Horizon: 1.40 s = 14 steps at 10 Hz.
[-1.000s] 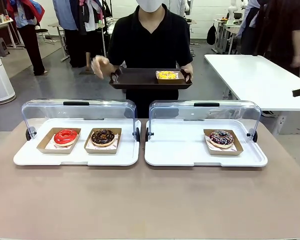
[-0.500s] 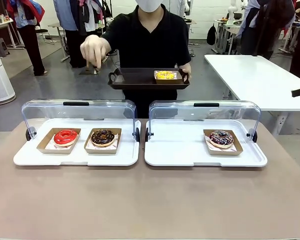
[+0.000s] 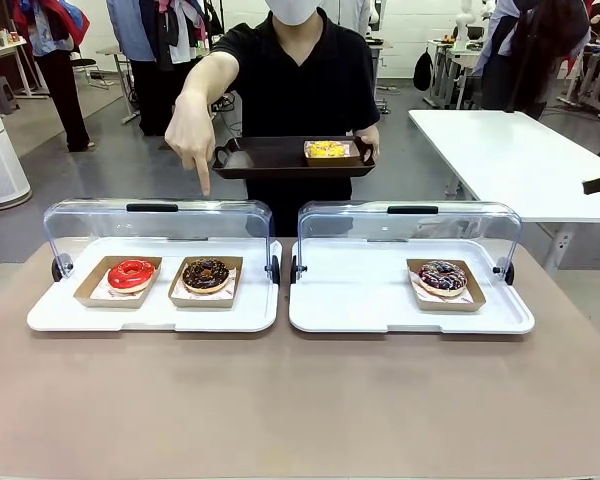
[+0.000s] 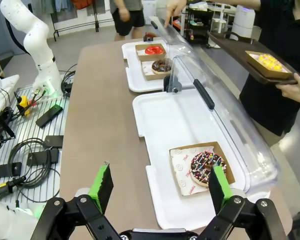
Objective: Provide the desired donut to the person.
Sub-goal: Pick up and lift the Paper togo box containing the Donut pointed at by the person.
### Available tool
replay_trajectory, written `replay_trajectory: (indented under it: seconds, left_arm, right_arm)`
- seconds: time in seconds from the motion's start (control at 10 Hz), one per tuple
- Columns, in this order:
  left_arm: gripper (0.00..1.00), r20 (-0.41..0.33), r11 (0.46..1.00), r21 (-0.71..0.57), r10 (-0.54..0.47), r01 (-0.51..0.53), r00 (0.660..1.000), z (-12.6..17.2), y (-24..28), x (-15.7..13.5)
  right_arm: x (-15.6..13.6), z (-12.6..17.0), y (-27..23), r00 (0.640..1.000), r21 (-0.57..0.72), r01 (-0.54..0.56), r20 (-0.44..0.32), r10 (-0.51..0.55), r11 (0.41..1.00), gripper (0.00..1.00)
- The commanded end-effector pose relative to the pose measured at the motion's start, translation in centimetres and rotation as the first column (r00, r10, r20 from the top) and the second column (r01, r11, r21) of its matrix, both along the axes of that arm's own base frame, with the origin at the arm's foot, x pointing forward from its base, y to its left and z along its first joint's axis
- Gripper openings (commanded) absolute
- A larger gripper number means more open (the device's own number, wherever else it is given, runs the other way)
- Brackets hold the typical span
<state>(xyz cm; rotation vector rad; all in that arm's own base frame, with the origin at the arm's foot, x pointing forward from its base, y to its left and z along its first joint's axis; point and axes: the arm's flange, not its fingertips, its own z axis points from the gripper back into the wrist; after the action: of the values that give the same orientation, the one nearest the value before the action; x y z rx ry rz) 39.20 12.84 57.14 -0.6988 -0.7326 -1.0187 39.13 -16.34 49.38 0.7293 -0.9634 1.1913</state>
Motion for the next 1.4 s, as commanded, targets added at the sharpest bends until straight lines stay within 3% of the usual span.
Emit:
replay_trajectory:
  seconds: [0.0, 1.0, 1.1, 1.3]
  left_arm:
    - [1.00, 0.004, 1.000, -0.007, -0.004, 0.004, 1.000, 0.1, 0.0, -0.1]
    - [1.00, 0.000, 1.000, 0.000, 0.000, 0.000, 1.000, 0.0, 0.0, 0.0]
    - [1.00, 0.048, 0.988, 0.145, -0.059, 0.051, 0.997, 1.3, -2.6, 0.0]
    - [1.00, 0.011, 0.885, 0.420, -0.226, 0.200, 0.974, 2.7, -8.5, 0.5]
  right_arm:
    - [0.1, -0.2, -0.1, 1.000, 0.006, 0.003, 0.004, -0.003, 1.000, 1.00]
    - [0.1, -0.2, -0.1, 1.000, 0.006, 0.003, 0.004, -0.003, 1.000, 1.00]
    - [0.1, -0.2, -0.1, 1.000, 0.006, 0.003, 0.004, -0.003, 1.000, 1.00]
    - [0.1, -0.2, -0.1, 1.000, 0.006, 0.003, 0.004, -0.003, 1.000, 1.00]
